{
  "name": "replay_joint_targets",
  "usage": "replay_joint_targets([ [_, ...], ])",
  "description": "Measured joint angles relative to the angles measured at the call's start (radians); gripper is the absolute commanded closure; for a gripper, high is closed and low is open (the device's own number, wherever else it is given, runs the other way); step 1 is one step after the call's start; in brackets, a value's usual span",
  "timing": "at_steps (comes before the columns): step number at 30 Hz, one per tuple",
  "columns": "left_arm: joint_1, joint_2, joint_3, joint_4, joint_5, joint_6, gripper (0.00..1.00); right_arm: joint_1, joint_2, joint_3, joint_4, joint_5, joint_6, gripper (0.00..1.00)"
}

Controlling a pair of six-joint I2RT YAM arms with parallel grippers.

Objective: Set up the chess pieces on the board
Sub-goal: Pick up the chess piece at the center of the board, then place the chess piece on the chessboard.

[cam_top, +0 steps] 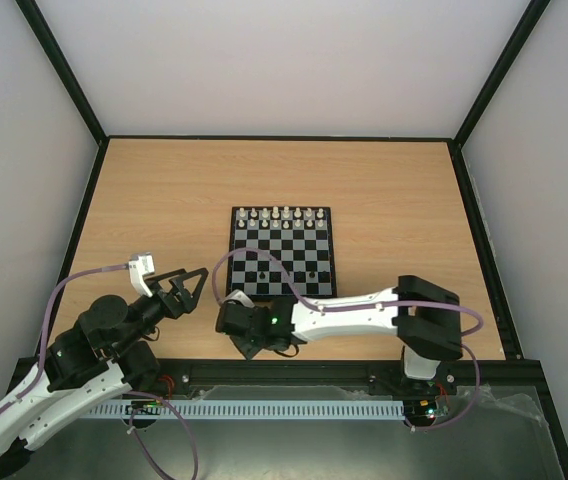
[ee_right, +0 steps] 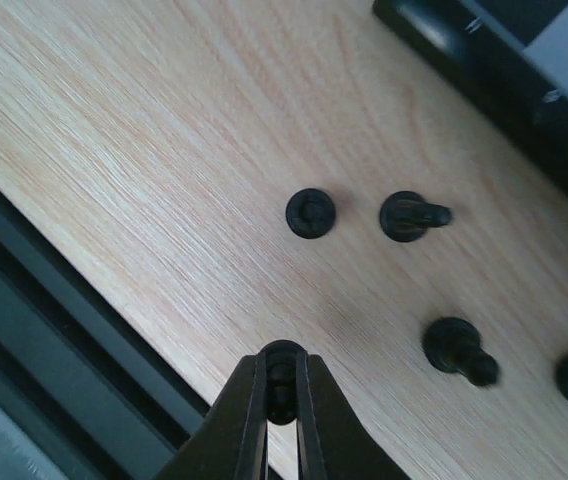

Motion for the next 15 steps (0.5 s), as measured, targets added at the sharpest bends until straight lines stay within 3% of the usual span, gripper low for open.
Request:
replay_joint_targets([
  [8, 0.0, 0.0, 0.0, 0.0, 0.0, 0.003, 0.0, -0.017, -0.168, -0.01, -0.081, 0.061, 0.004, 0.99],
  [15, 0.0, -0.006, 0.0, 0.0, 0.0, 0.004, 0.01, -0.145, -0.215, 0.02, -0.135, 0.058, -0.034, 0.99],
])
